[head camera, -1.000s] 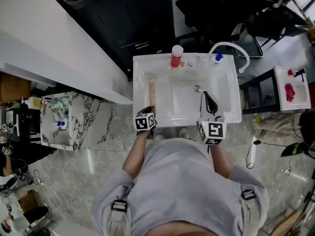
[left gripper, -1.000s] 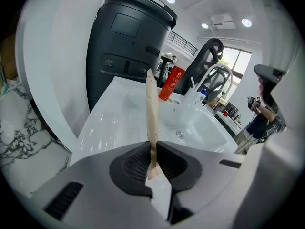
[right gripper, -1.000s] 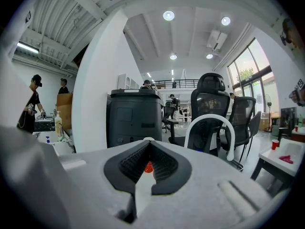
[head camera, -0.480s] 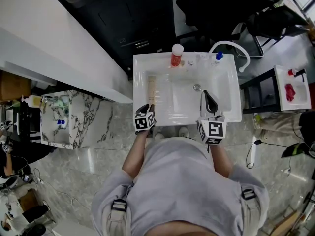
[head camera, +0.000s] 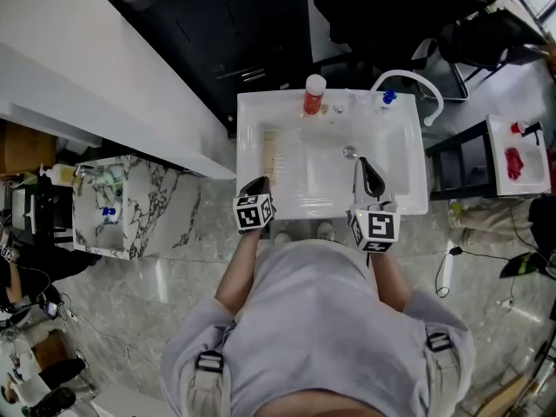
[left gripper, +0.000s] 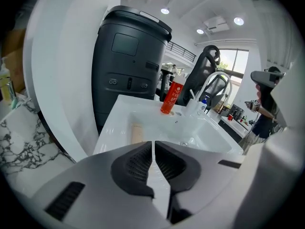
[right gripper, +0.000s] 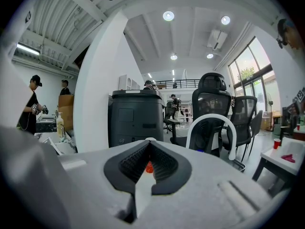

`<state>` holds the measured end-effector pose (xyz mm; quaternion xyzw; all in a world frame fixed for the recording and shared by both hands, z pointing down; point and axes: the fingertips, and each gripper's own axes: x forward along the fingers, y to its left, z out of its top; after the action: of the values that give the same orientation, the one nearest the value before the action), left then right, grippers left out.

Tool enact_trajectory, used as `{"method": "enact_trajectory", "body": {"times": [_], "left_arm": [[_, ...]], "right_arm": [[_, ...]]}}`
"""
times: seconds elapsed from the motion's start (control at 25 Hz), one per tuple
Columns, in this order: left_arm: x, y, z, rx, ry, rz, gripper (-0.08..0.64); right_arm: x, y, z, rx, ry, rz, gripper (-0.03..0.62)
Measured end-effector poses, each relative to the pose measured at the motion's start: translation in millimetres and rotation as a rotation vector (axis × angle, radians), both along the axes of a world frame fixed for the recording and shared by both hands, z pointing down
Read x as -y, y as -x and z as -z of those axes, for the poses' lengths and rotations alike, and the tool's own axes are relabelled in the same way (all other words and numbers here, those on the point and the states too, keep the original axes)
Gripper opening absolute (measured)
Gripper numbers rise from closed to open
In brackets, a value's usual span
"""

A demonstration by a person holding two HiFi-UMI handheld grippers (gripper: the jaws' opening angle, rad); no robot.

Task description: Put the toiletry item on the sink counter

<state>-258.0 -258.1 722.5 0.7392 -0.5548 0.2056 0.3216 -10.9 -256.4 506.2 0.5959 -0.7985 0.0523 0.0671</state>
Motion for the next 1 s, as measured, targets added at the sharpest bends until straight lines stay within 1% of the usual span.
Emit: {"method": "enact_trajectory", "body": {"times": [0.28, 0.48, 0.72, 1.0], "left_arm": [[1, 2, 18, 0.001, -0.047, 0.017, 0.006], [0, 0, 34, 0.025, -0.085, 0.016, 0.006], [1, -3, 64, 0.036, -0.158, 0.017, 0.005], [6, -9, 101, 0.023, -0.245, 0.017, 0.005]], "right_arm": [[-1, 2, -1, -0.002, 0.001, 0.008, 0.005], [-2, 1, -1, -0.004, 0.001, 0.015, 0.005], [-3, 2, 1, -0.004, 0.000, 0.024, 0.005], [-2, 0, 3, 0.003, -0.008, 0.032, 0.005]]}}
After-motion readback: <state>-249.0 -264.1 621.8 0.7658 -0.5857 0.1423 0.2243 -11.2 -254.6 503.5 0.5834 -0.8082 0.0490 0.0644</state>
